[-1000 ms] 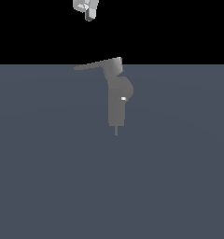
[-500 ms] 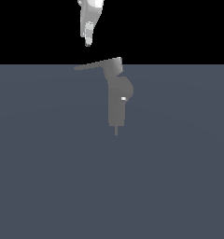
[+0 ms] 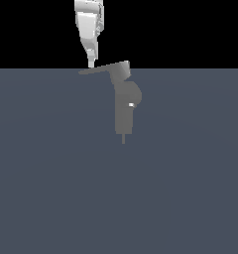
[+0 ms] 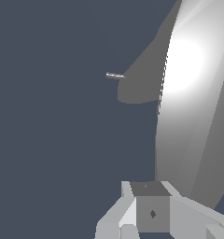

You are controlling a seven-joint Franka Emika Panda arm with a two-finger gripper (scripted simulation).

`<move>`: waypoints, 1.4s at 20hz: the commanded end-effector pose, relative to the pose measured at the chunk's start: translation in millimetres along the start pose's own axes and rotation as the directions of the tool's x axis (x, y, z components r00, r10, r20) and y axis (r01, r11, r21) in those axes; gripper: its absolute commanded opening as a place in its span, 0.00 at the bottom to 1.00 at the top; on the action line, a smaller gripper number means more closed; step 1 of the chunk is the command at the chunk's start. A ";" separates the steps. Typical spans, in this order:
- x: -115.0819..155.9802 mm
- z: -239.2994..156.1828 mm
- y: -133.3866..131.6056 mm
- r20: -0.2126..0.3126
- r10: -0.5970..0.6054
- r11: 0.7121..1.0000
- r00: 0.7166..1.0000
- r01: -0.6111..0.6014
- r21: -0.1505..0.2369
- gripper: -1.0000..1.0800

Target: Turn on the faucet by rotating a designated handle.

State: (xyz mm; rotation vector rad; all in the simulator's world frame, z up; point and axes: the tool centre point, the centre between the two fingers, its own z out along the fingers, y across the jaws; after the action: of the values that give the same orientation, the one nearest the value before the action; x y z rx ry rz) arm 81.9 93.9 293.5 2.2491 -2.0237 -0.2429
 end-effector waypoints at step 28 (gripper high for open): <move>-12.1 27.8 4.6 -0.031 0.114 0.993 0.993 -0.114 -0.007 0.00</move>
State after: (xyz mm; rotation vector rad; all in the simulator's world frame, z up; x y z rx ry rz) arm 76.0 106.6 266.6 2.1126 -2.1235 -0.2037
